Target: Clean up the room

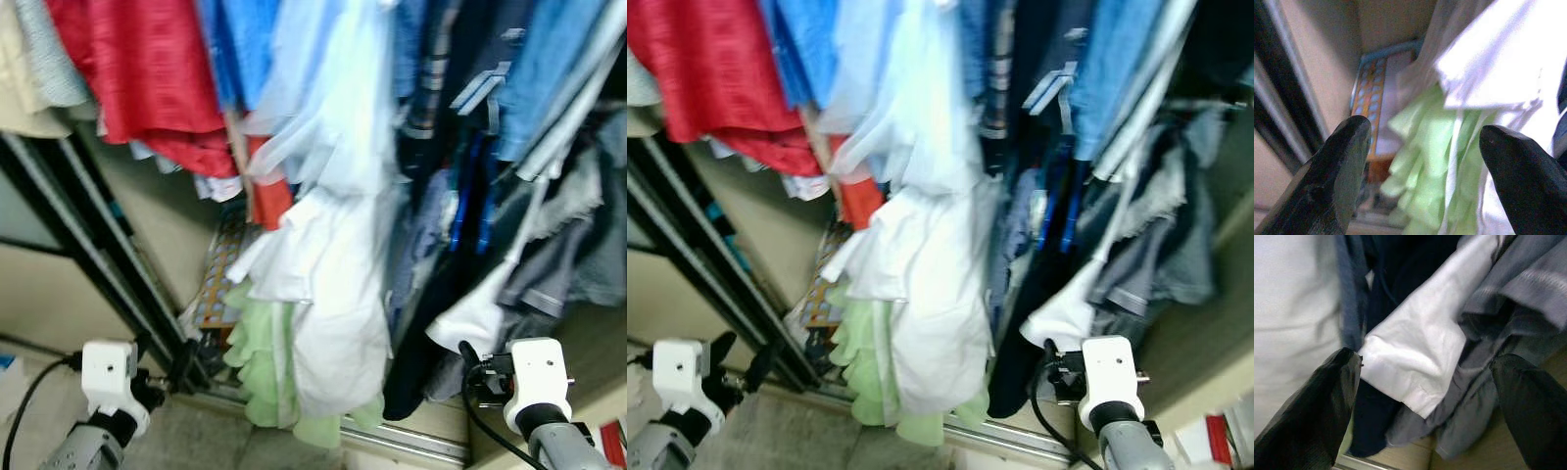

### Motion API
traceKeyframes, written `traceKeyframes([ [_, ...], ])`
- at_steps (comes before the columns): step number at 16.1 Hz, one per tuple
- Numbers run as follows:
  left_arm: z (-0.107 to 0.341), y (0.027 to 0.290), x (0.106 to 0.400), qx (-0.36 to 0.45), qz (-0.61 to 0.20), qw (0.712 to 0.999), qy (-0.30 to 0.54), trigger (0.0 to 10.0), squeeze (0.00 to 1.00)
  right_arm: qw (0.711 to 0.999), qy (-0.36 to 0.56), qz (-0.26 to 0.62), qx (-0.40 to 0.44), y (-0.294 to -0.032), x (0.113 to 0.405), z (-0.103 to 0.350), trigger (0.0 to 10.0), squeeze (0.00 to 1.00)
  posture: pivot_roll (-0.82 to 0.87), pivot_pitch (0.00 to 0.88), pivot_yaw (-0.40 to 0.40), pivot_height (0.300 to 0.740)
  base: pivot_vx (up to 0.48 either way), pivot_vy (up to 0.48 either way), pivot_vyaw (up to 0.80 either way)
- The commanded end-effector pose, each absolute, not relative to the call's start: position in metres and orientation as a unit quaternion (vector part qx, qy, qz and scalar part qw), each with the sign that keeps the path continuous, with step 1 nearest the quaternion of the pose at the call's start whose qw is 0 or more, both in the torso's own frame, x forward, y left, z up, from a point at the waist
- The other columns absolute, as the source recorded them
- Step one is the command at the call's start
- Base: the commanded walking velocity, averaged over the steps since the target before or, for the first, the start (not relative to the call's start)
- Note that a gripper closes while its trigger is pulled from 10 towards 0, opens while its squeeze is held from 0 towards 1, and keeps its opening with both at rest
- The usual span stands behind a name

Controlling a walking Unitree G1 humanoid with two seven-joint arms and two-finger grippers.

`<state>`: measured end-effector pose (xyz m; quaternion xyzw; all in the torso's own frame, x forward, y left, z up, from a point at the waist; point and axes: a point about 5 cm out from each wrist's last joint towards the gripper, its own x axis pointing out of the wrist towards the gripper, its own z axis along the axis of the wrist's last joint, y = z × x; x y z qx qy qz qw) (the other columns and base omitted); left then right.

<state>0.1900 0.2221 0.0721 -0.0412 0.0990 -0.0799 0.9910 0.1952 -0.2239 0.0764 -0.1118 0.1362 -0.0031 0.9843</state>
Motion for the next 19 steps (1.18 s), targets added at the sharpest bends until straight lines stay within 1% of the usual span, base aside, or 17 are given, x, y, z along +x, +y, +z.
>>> traceKeyframes([
  [1,0.077,0.216,0.193,-0.048,-0.081,0.991,0.099,10.0,0.0,0.985,0.125,0.024,-0.114,-0.216,0.198,0.084,10.0,0.0,-0.15,0.0,0.073,0.74,0.0,0.0,0.0],
  [2,0.084,0.202,0.206,-0.045,-0.095,0.991,0.089,10.0,0.0,0.983,0.12,0.054,-0.125,-0.209,0.21,0.088,10.0,0.0,-0.15,0.0,0.072,0.74,0.0,0.0,0.0],
  [3,0.09,0.188,0.22,-0.058,-0.118,0.988,0.076,10.0,0.0,0.981,0.104,0.065,-0.152,-0.204,0.225,0.092,10.0,0.0,-0.16,0.0,0.071,0.74,0.0,0.0,0.0],
  [4,0.09,0.183,0.226,-0.048,-0.126,0.988,0.08,10.0,0.0,0.98,0.095,0.063,-0.162,-0.202,0.233,0.093,10.0,0.0,-0.16,0.0,0.069,0.74,0.0,0.0,0.0],
  [6,0.087,0.173,0.242,0.008,-0.165,0.982,0.089,10.0,0.0,0.982,0.074,0.075,-0.154,-0.193,0.256,0.099,10.0,0.0,-0.18,0.0,0.041,0.74,0.0,0.0,0.0],
  [7,0.086,0.164,0.249,-0.008,-0.165,0.982,0.091,10.0,0.0,0.984,0.064,0.079,-0.147,-0.187,0.268,0.104,10.0,0.0,-0.19,0.0,0.02,0.74,0.0,0.0,0.0],
  [8,0.086,0.161,0.251,-0.023,-0.154,0.984,0.09,10.0,0.0,0.986,0.061,0.078,-0.135,-0.184,0.272,0.105,10.0,0.0,-0.18,0.0,0.01,0.74,0.0,0.0,0.0],
  [9,0.086,0.161,0.252,-0.042,-0.127,0.988,0.083,10.0,0.0,0.984,0.048,0.077,-0.153,-0.18,0.274,0.107,10.0,0.0,-0.18,0.0,0.009,0.74,0.0,0.0,0.0],
  [10,0.089,0.164,0.25,-0.037,-0.104,0.993,0.043,10.0,0.0,0.984,0.028,0.071,-0.162,-0.172,0.275,0.108,10.0,0.0,-0.18,0.0,0.031,0.74,0.0,0.0,0.0],
  [11,0.084,0.168,0.247,-0.041,-0.09,0.993,0.057,10.0,0.0,0.985,0.016,0.06,-0.162,-0.17,0.275,0.108,10.0,0.0,-0.19,0.0,0.04,0.74,0.0,0.0,0.0],
  [12,0.081,0.174,0.244,-0.035,-0.068,0.996,0.056,10.0,0.0,0.98,0.016,0.082,-0.18,-0.168,0.273,0.107,10.0,0.0,-0.19,0.0,0.055,0.74,0.0,0.0,0.0],
  [13,0.079,0.182,0.238,-0.011,-0.045,0.998,0.043,10.0,0.0,0.987,0.026,0.102,-0.118,-0.17,0.266,0.104,10.0,0.0,-0.19,0.0,0.078,0.74,0.0,0.0,0.0],
  [14,0.077,0.185,0.234,0.004,-0.039,0.998,0.046,10.0,0.0,0.99,0.025,0.087,-0.105,-0.174,0.262,0.103,10.0,0.0,-0.19,0.0,0.085,0.74,0.0,0.0,0.0],
  [15,0.077,0.189,0.231,0.016,-0.018,0.999,0.032,10.0,0.0,0.992,0.021,0.081,-0.094,-0.175,0.258,0.1,10.0,0.0,-0.19,0.0,0.089,0.74,0.0,0.0,0.0],
  [16,0.076,0.194,0.231,0.013,0.012,0.999,0.026,10.0,0.0,0.992,0.027,0.07,-0.101,-0.171,0.254,0.093,10.0,0.0,-0.2,0.0,0.09,0.74,0.0,0.0,0.0],
  [19,0.091,0.194,0.236,0.025,-0.013,1.0,0.008,10.0,0.0,0.99,0.012,0.034,-0.138,-0.166,0.253,0.092,10.0,0.0,-0.19,0.0,0.099,0.74,0.0,0.0,0.0],
])
